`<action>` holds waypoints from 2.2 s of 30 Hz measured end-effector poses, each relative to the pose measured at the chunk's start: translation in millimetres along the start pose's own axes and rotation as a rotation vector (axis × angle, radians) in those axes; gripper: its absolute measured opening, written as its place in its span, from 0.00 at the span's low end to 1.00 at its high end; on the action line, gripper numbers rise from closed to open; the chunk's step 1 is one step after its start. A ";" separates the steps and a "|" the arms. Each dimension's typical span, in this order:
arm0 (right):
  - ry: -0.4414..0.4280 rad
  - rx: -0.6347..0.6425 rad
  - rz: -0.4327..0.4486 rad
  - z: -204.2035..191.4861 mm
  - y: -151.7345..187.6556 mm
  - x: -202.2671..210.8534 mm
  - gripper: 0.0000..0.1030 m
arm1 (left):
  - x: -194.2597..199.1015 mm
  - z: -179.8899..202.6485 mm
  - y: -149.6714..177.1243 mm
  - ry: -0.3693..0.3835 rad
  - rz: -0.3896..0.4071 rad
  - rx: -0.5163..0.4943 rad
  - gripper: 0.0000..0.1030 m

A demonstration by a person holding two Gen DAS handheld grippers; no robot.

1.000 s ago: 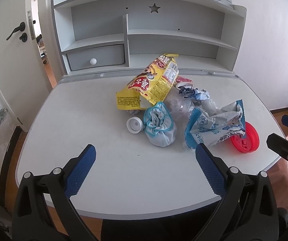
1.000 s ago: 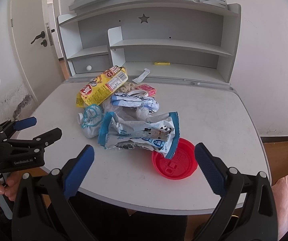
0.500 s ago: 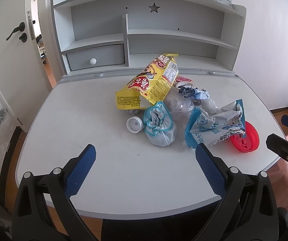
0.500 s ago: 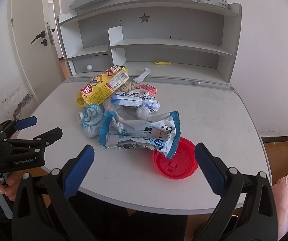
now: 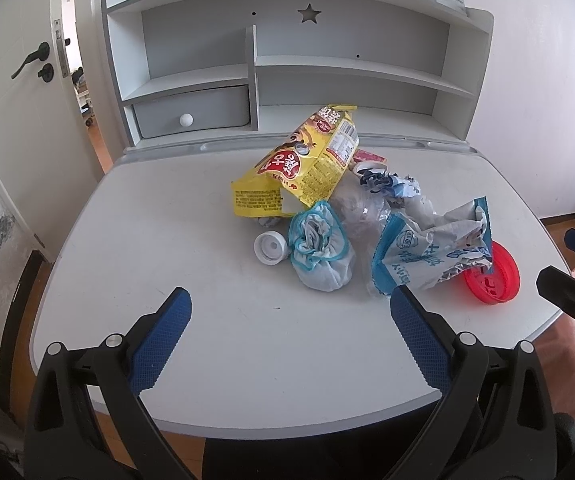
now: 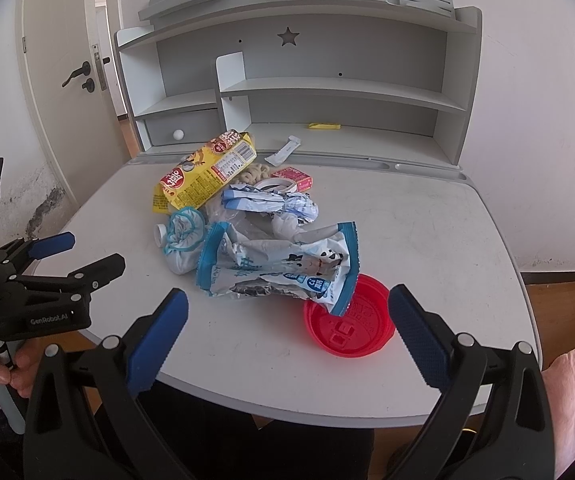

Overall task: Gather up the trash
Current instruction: 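Grasp the yellow snack bag with left tool while right tool grasps the blue-white wrapper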

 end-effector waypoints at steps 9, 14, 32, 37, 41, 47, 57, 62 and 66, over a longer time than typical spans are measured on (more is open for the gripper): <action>-0.004 -0.015 -0.027 14.9 2.5 -10.2 0.94 | -20.0 -4.0 -38.4 0.072 0.024 -0.063 0.94; -0.014 -0.036 -0.058 27.6 2.5 -18.3 0.94 | -71.6 1.7 -77.3 0.107 -0.057 -0.154 0.94; -0.122 0.073 -0.202 0.4 -44.4 -82.3 0.94 | -148.9 8.1 -114.5 0.237 -0.189 -0.255 0.52; -0.127 0.102 -0.208 2.9 -72.3 -92.2 0.91 | -115.9 -9.4 -127.9 0.245 -0.111 -0.208 0.50; -0.152 0.294 -0.274 -10.1 -53.8 -92.4 0.91 | -91.6 -29.8 -137.9 0.222 -0.057 -0.173 0.50; -0.151 0.510 -0.334 -28.5 -12.7 -95.8 0.91 | -71.7 -39.4 -116.2 0.254 -0.059 -0.100 0.50; -0.027 0.789 -0.323 -44.4 3.6 -111.0 0.29 | -52.2 -31.5 -92.2 0.253 -0.078 -0.074 0.50; -0.094 0.746 -0.194 -41.8 -20.3 -72.7 0.18 | -30.4 -28.3 -96.6 0.220 -0.045 -0.073 0.50; -0.161 0.605 -0.103 -22.0 -40.1 -33.8 0.18 | -14.2 -12.6 -102.9 0.200 -0.008 -0.090 0.50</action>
Point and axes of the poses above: each gripper's, at about its wrist camera, not at the fingertips, and x roughly against the way its jaws point, z to its right, y to its underside, the point moved 7 cm from there along -x, roughly the way its jaws point, and after that the axes turned 2 degrees about -y, right-handed, at the moved point
